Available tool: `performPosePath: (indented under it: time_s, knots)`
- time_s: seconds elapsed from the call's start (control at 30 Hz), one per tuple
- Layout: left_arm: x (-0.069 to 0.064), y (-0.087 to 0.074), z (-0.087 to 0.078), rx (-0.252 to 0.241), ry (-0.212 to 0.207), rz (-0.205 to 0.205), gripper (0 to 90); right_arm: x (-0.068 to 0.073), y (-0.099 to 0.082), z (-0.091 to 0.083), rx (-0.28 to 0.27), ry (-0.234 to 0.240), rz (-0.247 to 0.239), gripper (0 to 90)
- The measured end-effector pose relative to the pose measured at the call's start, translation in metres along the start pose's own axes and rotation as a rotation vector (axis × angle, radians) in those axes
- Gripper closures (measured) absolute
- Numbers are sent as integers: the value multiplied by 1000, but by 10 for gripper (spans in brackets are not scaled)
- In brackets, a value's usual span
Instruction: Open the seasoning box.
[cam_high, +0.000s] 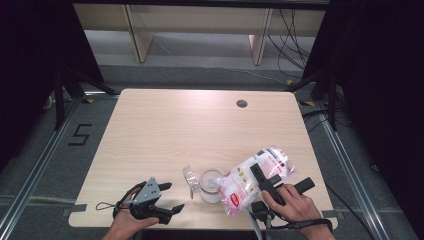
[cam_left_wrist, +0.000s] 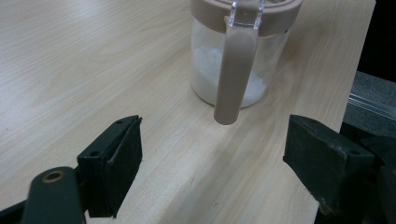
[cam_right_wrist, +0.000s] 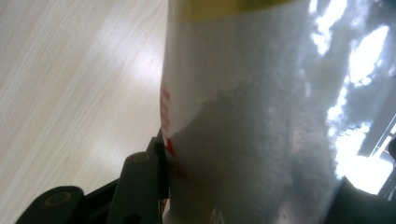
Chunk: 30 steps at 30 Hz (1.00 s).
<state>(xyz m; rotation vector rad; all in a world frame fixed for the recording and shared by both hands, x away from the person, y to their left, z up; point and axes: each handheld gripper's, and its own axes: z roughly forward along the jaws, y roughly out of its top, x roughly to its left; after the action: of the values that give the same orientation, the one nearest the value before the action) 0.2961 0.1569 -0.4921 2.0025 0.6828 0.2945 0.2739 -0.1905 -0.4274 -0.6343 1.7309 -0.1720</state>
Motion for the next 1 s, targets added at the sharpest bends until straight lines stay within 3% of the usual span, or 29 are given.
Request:
performPosePath:
  time_s: [0.1,0.23,0.3,0.33,0.4,0.43,0.53,0.57,0.67,0.73,0.83,0.87,0.9,1.0]
  knots:
    - [0,0,0,-5,-4,-7,189,-2,0,1,-11,-4,-27,589]
    - [0,0,1,2,-3,8,189,-1,0,1,-11,-2,-24,590]
    - [-1,0,1,-8,-6,-13,189,-1,0,1,-11,-2,-26,590]
    - [1,0,0,7,1,3,189,-1,0,1,-11,-2,-26,590]
    - [0,0,1,3,-6,-4,189,-1,0,1,-11,-4,-24,590]
    - [1,0,0,16,2,21,189,0,0,0,-1,0,-1,591]
    - [0,0,1,2,-5,3,189,0,0,0,-1,-3,-1,591]
    - [0,0,1,-2,-9,-6,189,-2,-1,1,-11,-9,-29,591]
    - [0,0,0,2,2,-1,189,-4,-1,-1,0,0,-39,592]
    - [2,0,0,20,4,21,189,-4,-1,-1,2,-5,-40,592]
    - [0,0,1,-1,-5,3,189,-4,-1,-2,-1,-5,-43,593]
    - [1,0,0,16,1,21,189,-4,-1,-1,-3,-2,-46,593]
    - [-1,0,1,-5,-8,-1,189,-4,-1,-1,-4,-3,-47,593]
    - [1,0,1,7,-1,9,189,-4,0,-1,-3,-1,-45,593]
